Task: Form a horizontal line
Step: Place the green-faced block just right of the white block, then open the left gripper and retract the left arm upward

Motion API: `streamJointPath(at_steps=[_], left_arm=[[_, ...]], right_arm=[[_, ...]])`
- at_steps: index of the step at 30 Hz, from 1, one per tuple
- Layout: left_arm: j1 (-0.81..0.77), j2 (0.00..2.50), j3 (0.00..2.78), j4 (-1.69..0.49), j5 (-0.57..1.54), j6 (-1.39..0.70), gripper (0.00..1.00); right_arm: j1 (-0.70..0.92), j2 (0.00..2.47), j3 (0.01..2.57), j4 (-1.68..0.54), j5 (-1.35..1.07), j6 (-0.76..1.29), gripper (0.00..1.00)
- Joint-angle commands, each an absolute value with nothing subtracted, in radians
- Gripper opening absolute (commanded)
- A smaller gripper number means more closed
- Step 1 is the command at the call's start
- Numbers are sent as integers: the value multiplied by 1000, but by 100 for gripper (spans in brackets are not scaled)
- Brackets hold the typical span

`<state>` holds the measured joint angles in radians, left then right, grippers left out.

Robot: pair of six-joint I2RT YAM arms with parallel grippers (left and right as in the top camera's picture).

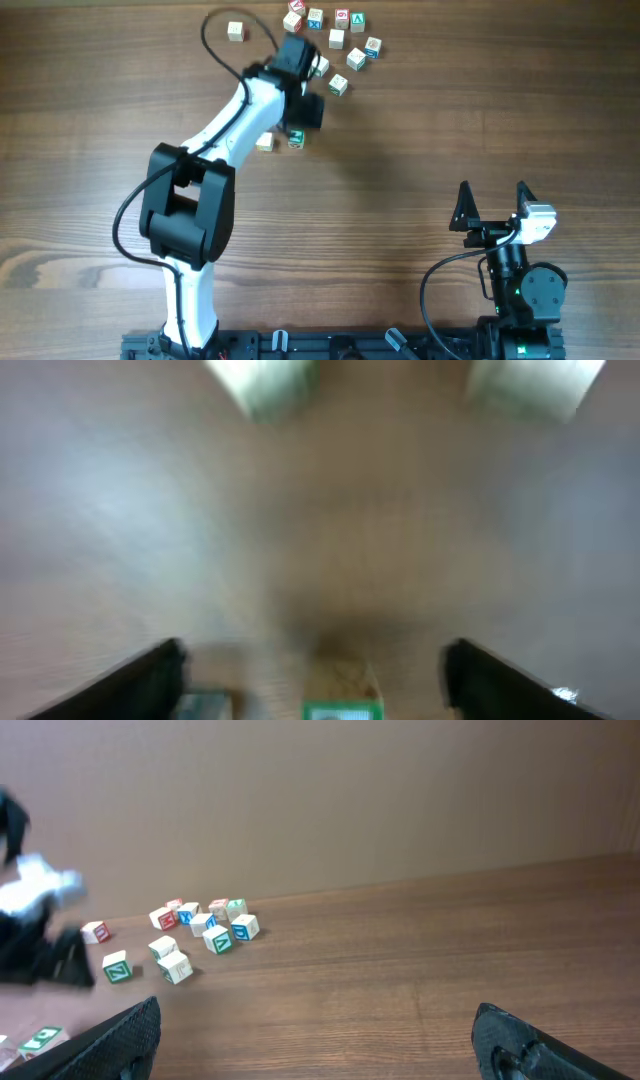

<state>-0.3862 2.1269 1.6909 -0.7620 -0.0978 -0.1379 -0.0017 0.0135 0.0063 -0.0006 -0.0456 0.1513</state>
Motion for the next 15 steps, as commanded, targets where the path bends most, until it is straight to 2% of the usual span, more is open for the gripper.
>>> streamJointPath(at_steps=[1, 7, 11, 15], left_arm=[[-382, 2126, 1929, -757, -179, -136, 100], [-382, 2126, 2144, -687, -114, -135, 100], [-382, 2126, 2153, -616, -59, -135, 100], [-384, 2115, 2154, -682, -57, -134, 100]], right_arm=[[-7, 11, 5, 1, -60, 134, 100], [-7, 11, 5, 1, -60, 134, 100], [-7, 11, 5, 1, -60, 134, 99], [-7, 11, 5, 1, -60, 134, 100]])
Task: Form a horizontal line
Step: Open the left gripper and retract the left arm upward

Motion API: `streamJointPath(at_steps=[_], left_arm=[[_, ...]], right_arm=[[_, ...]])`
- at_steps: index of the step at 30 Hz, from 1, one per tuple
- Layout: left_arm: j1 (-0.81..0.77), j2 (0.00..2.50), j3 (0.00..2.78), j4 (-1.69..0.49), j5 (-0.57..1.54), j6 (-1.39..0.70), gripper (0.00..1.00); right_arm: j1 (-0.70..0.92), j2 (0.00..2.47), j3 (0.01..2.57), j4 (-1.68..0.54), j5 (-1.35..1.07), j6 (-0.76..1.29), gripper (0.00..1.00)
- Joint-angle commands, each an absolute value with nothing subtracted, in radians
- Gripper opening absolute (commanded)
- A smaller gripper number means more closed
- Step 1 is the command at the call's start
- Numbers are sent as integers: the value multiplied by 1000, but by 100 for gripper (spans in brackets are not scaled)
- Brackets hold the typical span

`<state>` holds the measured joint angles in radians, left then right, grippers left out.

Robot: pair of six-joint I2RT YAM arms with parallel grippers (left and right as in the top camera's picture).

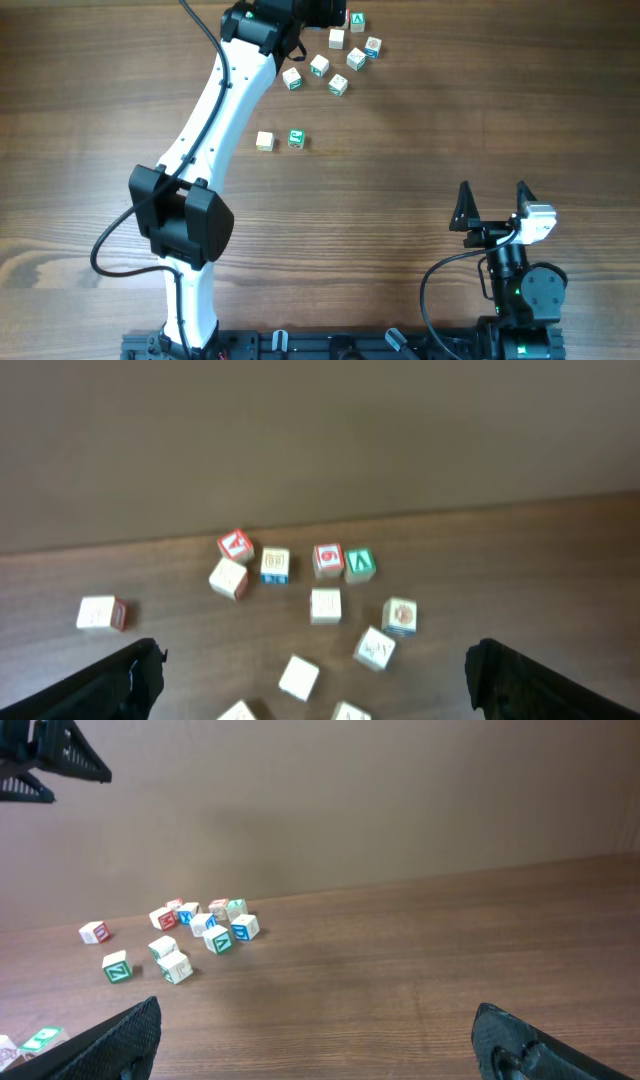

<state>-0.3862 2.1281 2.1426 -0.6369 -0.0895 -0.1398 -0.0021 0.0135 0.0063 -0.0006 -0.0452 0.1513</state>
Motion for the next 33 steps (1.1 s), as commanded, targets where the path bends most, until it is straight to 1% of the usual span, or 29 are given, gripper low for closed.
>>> streamJointPath(at_steps=[1, 6, 13, 18, 23, 29, 30, 33], left_arm=[[-384, 2105, 2155, -706, -57, -134, 100], [-383, 1983, 2155, -833, -105, -133, 100], [-383, 1723, 2155, -1007, -282, -134, 100], [-383, 1582, 2154, -1111, -399, -134, 100], [-384, 1473, 2154, -1133, -409, -141, 100], [-384, 1402, 2154, -1172, -409, -146, 100], [-384, 1396, 2154, -1188, -409, -146, 100], [-384, 1383, 2154, -1248, -409, -146, 100]], right_arm=[[-7, 11, 5, 1, -60, 134, 100], [-7, 11, 5, 1, -60, 134, 100], [-7, 11, 5, 1, -60, 134, 100], [-7, 11, 5, 1, -60, 134, 100], [-7, 11, 5, 1, -60, 134, 100], [-7, 11, 5, 1, -60, 134, 100], [-7, 11, 5, 10, -35, 120, 100], [-7, 11, 5, 48, 151, 55, 100]])
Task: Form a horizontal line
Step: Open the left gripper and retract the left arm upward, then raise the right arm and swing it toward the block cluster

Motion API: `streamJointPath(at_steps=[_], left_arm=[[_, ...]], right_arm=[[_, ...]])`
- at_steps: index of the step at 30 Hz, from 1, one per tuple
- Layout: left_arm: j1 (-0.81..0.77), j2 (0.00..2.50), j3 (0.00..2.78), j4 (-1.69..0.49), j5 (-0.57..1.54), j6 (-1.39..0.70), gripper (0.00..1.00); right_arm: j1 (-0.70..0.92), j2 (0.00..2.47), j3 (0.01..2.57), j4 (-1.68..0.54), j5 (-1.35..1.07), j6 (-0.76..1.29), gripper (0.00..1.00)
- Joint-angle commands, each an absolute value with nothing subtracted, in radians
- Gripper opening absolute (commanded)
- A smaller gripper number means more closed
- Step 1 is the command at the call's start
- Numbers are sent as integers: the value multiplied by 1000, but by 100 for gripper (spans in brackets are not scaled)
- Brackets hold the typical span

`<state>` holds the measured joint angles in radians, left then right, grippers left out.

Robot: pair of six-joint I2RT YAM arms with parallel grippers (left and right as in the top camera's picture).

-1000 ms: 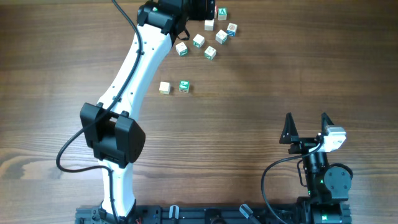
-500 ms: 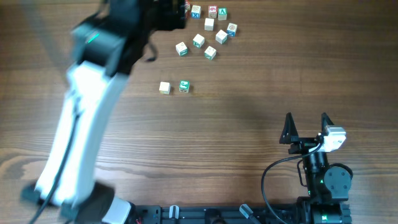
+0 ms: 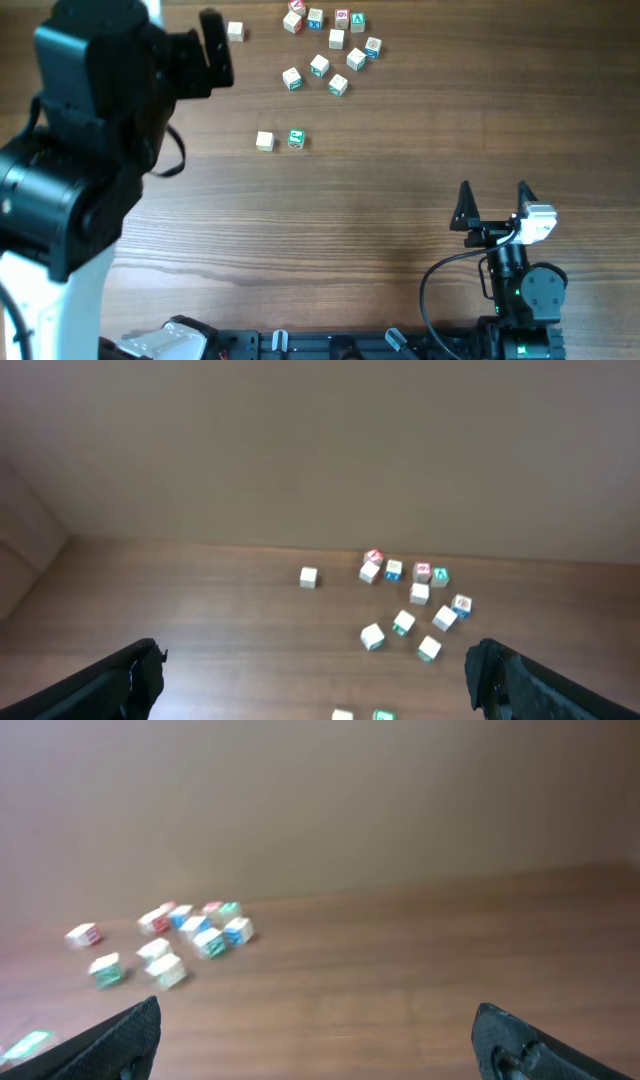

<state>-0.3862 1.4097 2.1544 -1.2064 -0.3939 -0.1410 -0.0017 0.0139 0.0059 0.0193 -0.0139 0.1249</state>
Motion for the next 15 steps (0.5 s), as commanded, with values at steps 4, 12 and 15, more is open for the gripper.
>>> streamJointPath(at_steps=[4, 12, 15], left_arm=[[-384, 1384, 2154, -1304, -409, -146, 100], [-384, 1385, 2154, -1352, -409, -146, 100], [-384, 1385, 2154, -1352, -409, -146, 100]], right_arm=[[-7, 11, 5, 29, 80, 172, 100], [-7, 14, 5, 6, -13, 665, 100], [-7, 14, 5, 6, -19, 936, 100]])
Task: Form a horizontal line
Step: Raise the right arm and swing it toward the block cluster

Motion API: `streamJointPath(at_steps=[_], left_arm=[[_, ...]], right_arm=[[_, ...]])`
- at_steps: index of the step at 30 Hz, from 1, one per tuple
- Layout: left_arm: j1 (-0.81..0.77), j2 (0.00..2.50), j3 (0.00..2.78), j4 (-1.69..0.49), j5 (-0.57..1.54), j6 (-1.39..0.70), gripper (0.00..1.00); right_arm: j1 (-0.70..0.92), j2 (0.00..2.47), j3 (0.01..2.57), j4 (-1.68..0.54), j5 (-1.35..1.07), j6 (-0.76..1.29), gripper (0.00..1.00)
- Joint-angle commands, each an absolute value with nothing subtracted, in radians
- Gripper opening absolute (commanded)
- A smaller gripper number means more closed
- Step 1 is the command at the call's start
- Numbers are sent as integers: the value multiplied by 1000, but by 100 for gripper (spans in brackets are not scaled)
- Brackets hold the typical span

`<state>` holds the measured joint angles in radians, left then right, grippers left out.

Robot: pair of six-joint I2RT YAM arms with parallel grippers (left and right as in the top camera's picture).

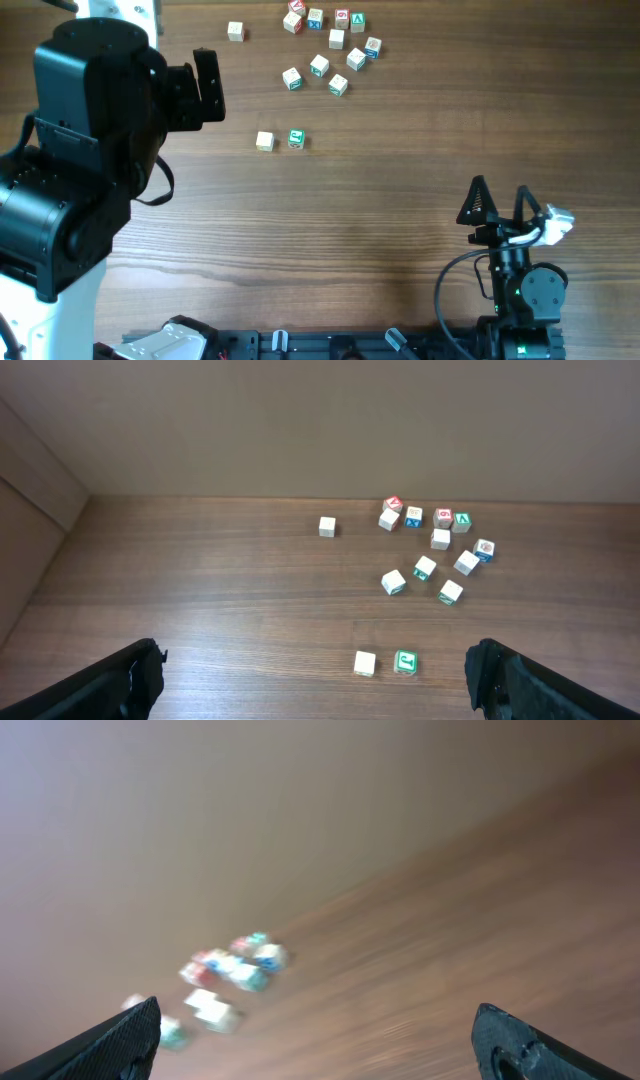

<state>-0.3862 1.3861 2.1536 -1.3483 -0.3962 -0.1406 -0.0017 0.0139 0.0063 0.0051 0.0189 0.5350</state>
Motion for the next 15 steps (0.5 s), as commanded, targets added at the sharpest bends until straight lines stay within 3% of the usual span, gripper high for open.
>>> streamJointPath(at_steps=[1, 5, 11, 15], left_arm=[[-384, 1385, 2154, -1352, -409, -146, 100], [-384, 1385, 2154, -1352, -409, -146, 100], [-384, 1385, 2154, -1352, -409, -146, 100], [-384, 1385, 2154, -1352, -409, -146, 100]], right_arm=[[-7, 14, 5, 10, 1, 1019, 100], [-7, 14, 5, 32, -23, 1337, 100], [-7, 56, 6, 353, -209, 990, 100], [-7, 168, 26, 352, -228, 949, 100]])
